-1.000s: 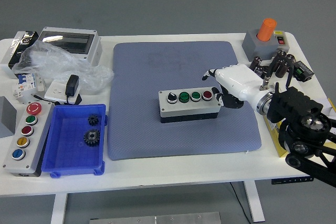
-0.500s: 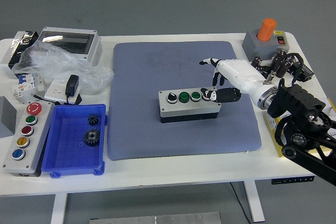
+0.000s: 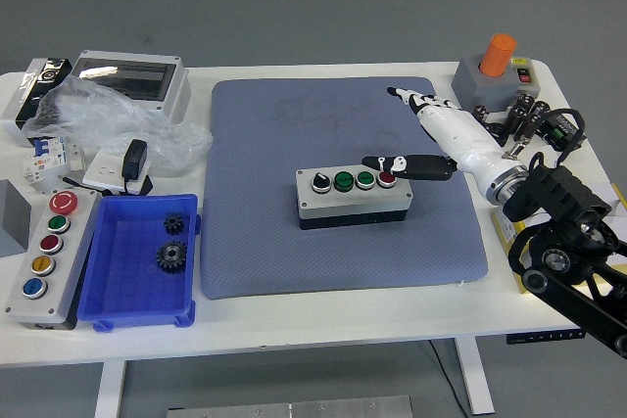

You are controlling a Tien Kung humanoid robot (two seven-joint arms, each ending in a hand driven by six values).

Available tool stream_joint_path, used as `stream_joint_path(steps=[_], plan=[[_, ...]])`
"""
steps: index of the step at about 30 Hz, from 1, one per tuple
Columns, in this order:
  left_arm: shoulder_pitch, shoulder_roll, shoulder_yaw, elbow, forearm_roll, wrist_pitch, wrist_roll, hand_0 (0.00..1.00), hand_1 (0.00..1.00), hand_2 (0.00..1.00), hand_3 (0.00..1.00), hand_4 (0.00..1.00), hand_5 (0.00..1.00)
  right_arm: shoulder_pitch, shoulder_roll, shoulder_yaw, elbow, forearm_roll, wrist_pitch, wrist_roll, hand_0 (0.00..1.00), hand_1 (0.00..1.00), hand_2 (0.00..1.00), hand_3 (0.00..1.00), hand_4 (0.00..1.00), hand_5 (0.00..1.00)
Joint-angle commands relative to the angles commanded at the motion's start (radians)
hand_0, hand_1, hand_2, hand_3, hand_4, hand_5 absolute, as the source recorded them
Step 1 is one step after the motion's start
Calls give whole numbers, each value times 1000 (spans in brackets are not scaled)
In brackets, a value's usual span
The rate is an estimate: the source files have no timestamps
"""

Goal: Pick up the button,place it on the desk,press the button,press the button

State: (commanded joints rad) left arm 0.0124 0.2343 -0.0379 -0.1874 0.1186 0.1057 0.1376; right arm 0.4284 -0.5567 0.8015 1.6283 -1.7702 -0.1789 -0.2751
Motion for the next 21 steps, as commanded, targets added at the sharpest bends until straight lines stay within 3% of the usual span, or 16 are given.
stream_joint_path(steps=[9,21], plan=[[2,6,13,-1,-7,-7,2,691,707,633,630,607,378,-57,16,78,-18,112,-61,103,998,944,951,998,998,840],[-4,10,23,-4,-21,-28,13,691,706,634,631,615,369,-139,26,222,-19,301,-140,283,974,895,884,899,998,861]])
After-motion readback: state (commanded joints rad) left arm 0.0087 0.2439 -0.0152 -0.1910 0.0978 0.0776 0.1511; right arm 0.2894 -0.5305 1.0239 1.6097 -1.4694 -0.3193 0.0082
